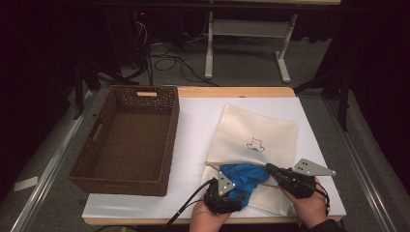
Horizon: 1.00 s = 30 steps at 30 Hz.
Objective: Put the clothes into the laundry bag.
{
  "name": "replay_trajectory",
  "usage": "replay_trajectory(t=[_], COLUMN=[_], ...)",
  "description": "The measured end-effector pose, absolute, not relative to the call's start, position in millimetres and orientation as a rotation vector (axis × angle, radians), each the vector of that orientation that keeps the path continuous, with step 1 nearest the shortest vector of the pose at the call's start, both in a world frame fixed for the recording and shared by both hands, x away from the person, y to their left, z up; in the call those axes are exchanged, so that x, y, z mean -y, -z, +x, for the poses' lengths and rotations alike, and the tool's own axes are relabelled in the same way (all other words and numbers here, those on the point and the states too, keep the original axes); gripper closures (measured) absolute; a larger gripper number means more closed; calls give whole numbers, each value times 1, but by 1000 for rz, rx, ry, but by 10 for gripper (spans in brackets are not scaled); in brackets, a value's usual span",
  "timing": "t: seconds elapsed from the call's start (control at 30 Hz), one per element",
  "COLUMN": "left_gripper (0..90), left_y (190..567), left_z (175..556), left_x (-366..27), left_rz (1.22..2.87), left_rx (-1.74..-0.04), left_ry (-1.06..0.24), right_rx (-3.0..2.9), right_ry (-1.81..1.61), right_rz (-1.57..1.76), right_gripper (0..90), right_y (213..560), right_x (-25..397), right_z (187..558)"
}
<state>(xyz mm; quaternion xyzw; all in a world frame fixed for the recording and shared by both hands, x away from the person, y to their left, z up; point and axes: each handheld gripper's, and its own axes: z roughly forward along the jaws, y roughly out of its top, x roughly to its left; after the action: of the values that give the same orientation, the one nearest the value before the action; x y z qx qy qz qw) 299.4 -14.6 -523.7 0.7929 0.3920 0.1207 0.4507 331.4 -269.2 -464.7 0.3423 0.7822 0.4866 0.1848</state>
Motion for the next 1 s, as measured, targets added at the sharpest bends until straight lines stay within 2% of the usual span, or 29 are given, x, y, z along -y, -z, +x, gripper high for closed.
replay_trajectory(t=[0.1, 0.27, 0.33, 0.67, 1.0], left_gripper=[429, 707, 759, 778, 782], left_y=[524, 524, 523, 514, 514], left_z=[301, 302, 302, 302, 321], left_x=[16, 13, 11, 16, 28], left_rz=[1982, 1963, 1950, 1877, 1872], left_rx=[-986, -1009, -1017, -966, -988], left_ry=[-299, -282, -276, -325, -361], right_rx=[-2205, -2205, -2206, -2202, -2202], right_ry=[-1370, -1368, -1368, -1371, -1368], right_rz=[965, 963, 963, 962, 952], right_gripper=[883, 882, 882, 882, 882], right_y=[465, 464, 464, 464, 464], right_x=[269, 268, 268, 268, 267], right_z=[331, 331, 330, 330, 331])
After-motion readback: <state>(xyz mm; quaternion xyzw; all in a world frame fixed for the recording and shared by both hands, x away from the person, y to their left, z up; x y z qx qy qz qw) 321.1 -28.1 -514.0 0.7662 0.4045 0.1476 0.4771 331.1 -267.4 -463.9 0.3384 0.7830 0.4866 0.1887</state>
